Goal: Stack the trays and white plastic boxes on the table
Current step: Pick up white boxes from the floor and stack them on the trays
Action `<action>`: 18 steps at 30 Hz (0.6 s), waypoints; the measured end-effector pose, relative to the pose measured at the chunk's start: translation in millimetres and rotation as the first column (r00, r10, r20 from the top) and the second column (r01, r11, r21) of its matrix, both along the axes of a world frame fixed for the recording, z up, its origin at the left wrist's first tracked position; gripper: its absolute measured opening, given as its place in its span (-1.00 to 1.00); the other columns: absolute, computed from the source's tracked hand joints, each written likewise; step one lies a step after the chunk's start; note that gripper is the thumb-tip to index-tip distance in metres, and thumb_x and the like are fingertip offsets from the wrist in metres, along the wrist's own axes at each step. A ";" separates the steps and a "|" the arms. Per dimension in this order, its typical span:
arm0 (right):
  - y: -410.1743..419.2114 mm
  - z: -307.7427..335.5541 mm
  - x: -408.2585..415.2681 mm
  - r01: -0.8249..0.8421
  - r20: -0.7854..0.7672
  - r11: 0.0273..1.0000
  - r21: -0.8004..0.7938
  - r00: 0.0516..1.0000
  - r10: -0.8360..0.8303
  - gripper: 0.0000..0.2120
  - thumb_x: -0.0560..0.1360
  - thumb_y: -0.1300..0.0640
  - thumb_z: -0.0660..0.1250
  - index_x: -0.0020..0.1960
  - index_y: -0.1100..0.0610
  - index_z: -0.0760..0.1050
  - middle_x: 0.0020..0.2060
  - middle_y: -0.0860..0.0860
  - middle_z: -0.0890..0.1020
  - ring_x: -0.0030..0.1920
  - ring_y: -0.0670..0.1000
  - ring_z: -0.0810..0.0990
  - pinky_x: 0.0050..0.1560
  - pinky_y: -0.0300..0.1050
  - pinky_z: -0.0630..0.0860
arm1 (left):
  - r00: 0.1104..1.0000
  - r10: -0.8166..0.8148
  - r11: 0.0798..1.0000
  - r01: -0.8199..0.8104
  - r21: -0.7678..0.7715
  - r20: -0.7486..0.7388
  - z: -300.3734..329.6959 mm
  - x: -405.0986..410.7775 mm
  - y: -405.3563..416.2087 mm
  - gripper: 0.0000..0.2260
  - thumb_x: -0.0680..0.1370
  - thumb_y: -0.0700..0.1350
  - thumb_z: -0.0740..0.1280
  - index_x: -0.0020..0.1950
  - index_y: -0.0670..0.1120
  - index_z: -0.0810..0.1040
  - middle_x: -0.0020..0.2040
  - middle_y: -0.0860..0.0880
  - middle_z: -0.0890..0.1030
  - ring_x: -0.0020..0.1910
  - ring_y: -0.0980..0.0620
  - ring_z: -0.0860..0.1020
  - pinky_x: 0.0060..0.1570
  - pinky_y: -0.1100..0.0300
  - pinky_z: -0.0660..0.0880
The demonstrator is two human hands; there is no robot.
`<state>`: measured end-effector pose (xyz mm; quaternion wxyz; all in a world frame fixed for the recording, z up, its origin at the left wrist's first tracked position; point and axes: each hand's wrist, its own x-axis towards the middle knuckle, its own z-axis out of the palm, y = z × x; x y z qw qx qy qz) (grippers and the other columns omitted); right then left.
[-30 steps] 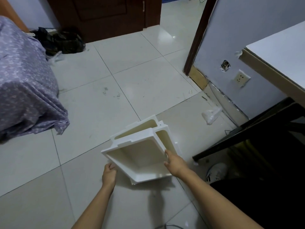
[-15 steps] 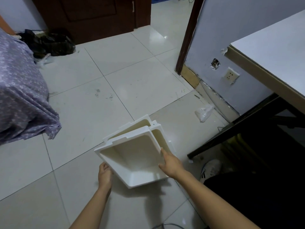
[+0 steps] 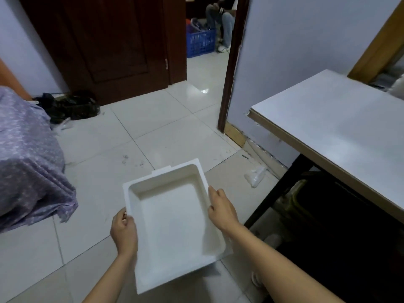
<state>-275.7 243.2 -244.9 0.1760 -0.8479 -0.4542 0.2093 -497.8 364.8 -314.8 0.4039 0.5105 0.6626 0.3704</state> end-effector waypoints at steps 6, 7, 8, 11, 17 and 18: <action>32.6 94.9 29.6 0.024 0.027 0.975 0.221 0.999 -0.030 -0.59 0.50 0.30 0.17 0.35 0.20 0.29 0.12 0.15 0.42 -0.02 0.14 0.50 -0.05 -0.08 0.47 | 0.962 -0.188 0.938 0.236 0.254 -0.200 115.0 27.6 73.6 -0.77 0.57 -0.27 0.13 0.13 -0.24 0.52 0.11 -0.30 0.53 0.08 -0.25 0.50 0.08 -0.03 0.41; 35.9 115.9 35.9 0.034 0.032 0.961 0.275 0.999 -0.044 -0.64 0.50 0.30 0.18 0.29 0.21 0.32 0.10 0.15 0.42 -0.03 0.14 0.49 -0.07 -0.10 0.43 | 0.947 -0.215 0.916 0.280 0.286 -0.239 141.2 35.9 86.6 -0.80 0.57 -0.27 0.13 0.07 -0.25 0.52 0.05 -0.32 0.54 0.05 -0.26 0.50 0.02 -0.01 0.40; 39.1 137.0 43.0 0.051 0.031 0.945 0.323 0.997 -0.065 -0.68 0.50 0.29 0.18 0.25 0.21 0.34 0.08 0.15 0.42 -0.02 0.15 0.49 -0.09 -0.12 0.40 | 0.934 -0.238 0.894 0.318 0.316 -0.268 170.6 46.3 97.4 -0.81 0.58 -0.27 0.13 0.03 -0.25 0.52 0.01 -0.31 0.54 0.03 -0.27 0.50 -0.03 0.01 0.38; 36.3 203.1 70.5 0.107 0.046 0.880 0.463 0.989 -0.144 -0.73 0.49 0.25 0.21 0.19 0.21 0.41 0.05 0.09 0.47 0.01 0.10 0.48 -0.11 -0.13 0.35 | 0.898 -0.310 0.817 0.419 0.396 -0.311 268.7 87.3 113.9 -0.78 0.57 -0.25 0.14 0.05 -0.22 0.57 0.00 -0.27 0.58 0.04 -0.27 0.54 -0.06 0.06 0.39; -30.9 328.0 150.9 0.285 0.033 0.738 0.612 0.923 -0.384 -0.73 0.51 0.17 0.19 0.15 0.22 0.50 0.04 0.14 0.60 0.04 0.16 0.55 0.00 0.01 0.51 | 0.811 -0.491 0.704 0.585 0.403 -0.319 425.8 208.2 102.0 -0.75 0.47 -0.21 0.20 0.02 -0.22 0.63 -0.02 -0.28 0.65 -0.07 -0.27 0.62 -0.03 -0.06 0.55; -51.3 345.0 165.5 0.339 0.003 0.707 0.620 0.901 -0.435 -0.73 0.51 0.16 0.20 0.14 0.23 0.52 0.01 0.14 0.62 0.02 0.16 0.57 0.02 0.02 0.53 | 0.784 -0.531 0.680 0.620 0.390 -0.322 443.7 233.4 87.1 -0.77 0.48 -0.23 0.21 0.00 -0.24 0.63 -0.07 -0.28 0.64 -0.14 -0.25 0.62 -0.09 -0.02 0.55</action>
